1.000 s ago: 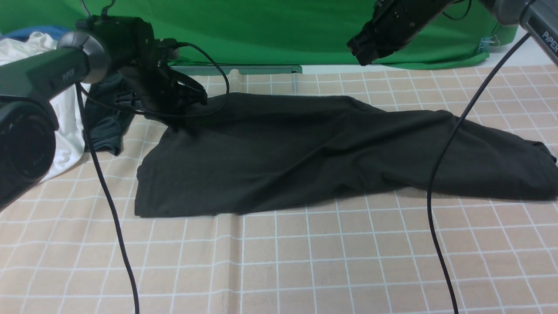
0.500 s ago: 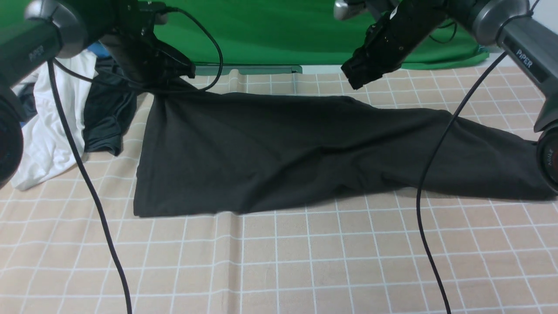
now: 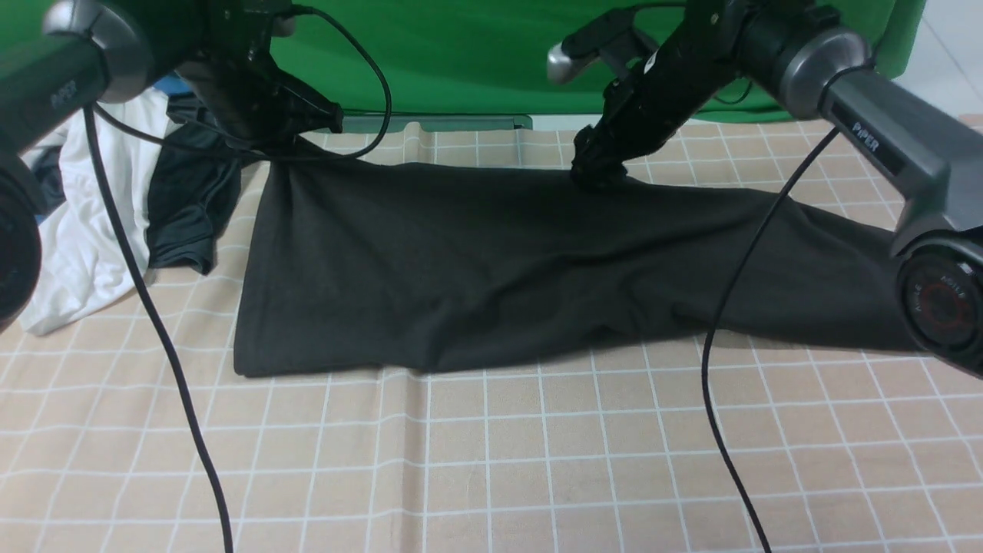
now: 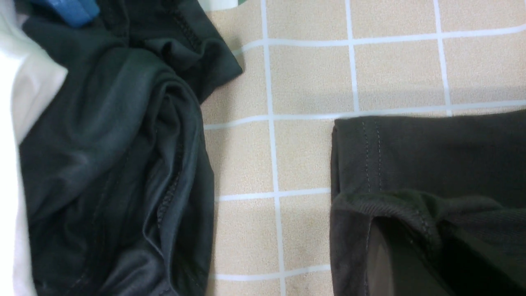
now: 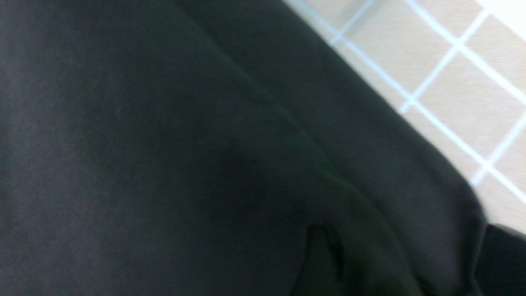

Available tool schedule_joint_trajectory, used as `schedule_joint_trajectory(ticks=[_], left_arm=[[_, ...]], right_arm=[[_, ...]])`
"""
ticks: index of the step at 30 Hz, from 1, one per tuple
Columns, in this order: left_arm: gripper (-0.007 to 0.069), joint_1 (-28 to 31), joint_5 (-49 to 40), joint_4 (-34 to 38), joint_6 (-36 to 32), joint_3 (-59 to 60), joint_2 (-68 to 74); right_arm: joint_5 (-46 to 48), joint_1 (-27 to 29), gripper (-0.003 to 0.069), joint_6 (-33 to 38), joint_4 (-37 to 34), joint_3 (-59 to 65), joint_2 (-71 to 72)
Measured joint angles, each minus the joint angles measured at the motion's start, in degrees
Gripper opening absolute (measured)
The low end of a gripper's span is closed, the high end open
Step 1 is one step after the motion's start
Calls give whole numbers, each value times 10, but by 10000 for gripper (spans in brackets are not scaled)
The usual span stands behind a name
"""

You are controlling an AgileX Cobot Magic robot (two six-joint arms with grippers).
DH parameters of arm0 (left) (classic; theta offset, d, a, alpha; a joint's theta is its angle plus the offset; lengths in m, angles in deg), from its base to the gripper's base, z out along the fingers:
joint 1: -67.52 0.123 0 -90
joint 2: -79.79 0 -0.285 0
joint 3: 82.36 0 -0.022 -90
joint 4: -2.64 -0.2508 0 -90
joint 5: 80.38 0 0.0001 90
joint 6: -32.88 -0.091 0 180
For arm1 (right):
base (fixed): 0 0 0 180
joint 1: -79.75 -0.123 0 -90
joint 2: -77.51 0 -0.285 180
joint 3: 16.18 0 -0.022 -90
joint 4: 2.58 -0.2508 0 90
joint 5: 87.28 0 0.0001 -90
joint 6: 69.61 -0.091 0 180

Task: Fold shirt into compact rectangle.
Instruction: 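Fold the black garment in half by bringing its near edge over to the far edge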

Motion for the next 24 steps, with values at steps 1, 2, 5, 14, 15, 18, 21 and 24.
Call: schedule_joint_trajectory(ticks=[1, 2, 5, 14, 15, 18, 21, 24], left_arm=[[35, 0, 0, 0, 0, 0, 0], [35, 0, 0, 0, 0, 0, 0], [35, 0, 0, 1, 0, 0, 0], [35, 0, 4, 31, 1, -2, -4], [35, 0, 4, 31, 3, -4, -6], [35, 1, 4, 30, 10, -22, -12], [35, 1, 9, 31, 13, -39, -16], [35, 1, 39, 32, 14, -41, -18]], right_arm=[[-3, -2, 547, 3, 0, 0, -7], [-6, -3, 554, 5, 0, 0, -14], [-14, -7, 553, 13, 1, 0, -33], [-33, -10, 73, 8, 0, -11, -43], [-33, -9, 62, 6, 1, -16, -43], [-33, -4, 58, -4, 7, -39, -41], [-37, 3, 58, -11, 7, -61, -38], [-52, 9, 58, -14, 7, -69, -35]])
